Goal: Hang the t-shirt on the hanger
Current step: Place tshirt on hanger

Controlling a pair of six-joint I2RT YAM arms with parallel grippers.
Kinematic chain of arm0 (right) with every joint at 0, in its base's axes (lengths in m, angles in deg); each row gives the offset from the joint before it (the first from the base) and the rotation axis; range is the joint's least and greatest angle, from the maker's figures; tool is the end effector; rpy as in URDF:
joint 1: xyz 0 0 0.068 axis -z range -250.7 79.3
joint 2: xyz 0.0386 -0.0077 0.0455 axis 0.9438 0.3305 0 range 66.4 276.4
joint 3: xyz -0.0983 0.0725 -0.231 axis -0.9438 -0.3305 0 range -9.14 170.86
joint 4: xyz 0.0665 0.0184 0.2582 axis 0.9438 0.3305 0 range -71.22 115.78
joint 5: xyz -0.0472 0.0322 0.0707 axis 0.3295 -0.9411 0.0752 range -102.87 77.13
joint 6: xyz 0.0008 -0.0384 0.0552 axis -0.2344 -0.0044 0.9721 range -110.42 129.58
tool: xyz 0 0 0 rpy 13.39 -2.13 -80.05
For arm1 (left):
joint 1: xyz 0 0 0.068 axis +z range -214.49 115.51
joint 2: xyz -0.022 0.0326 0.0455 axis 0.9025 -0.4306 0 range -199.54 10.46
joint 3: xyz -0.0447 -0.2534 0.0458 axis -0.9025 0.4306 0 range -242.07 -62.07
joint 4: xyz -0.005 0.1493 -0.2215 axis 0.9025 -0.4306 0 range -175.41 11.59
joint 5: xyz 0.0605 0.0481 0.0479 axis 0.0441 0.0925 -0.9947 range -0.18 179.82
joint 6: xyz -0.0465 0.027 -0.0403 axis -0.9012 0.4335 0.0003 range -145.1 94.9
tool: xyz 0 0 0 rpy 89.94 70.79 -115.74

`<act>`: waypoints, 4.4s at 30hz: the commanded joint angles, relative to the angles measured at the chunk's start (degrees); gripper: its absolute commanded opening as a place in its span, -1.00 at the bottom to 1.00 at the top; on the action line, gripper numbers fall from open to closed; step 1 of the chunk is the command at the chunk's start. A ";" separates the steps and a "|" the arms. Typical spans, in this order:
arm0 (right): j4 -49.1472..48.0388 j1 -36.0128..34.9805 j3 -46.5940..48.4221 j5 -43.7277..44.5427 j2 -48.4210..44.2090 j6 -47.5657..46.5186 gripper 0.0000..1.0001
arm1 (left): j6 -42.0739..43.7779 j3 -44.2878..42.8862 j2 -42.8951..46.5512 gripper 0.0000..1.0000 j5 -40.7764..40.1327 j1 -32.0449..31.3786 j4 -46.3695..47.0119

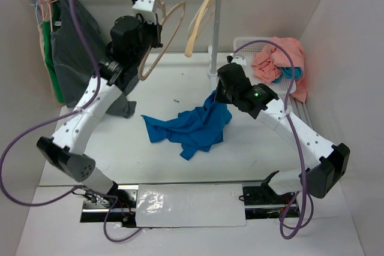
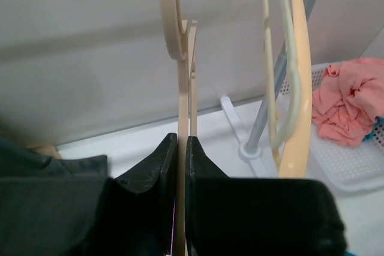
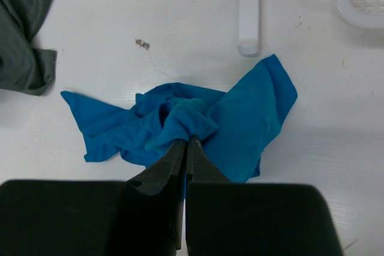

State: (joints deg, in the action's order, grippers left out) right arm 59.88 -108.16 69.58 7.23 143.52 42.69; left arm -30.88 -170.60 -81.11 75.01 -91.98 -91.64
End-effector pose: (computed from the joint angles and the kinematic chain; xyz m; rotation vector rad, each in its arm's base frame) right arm 0.2566 0.1734 0.3471 0.1009 2.2235 0.2834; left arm 0.3391 -0.1610 0.5044 0.0779 1.5119 -0.2714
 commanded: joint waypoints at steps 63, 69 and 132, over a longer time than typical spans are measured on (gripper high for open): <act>-2.69 7.04 1.43 -9.99 0.40 -5.07 -1.00 | -6.26 39.18 43.32 -1.00 33.79 -0.11 -10.68; -2.69 7.04 1.97 -11.66 0.92 -5.07 -1.00 | -7.58 41.73 42.09 -1.00 36.69 -0.11 -6.81; 4.24 0.80 16.91 -9.55 6.46 -8.41 -1.00 | -16.98 44.72 34.52 -1.00 24.82 -6.26 -8.55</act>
State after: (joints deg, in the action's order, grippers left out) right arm 62.39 -108.44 84.58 -5.36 150.74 34.21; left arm -49.02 -122.99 -49.94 99.73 -97.84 -92.67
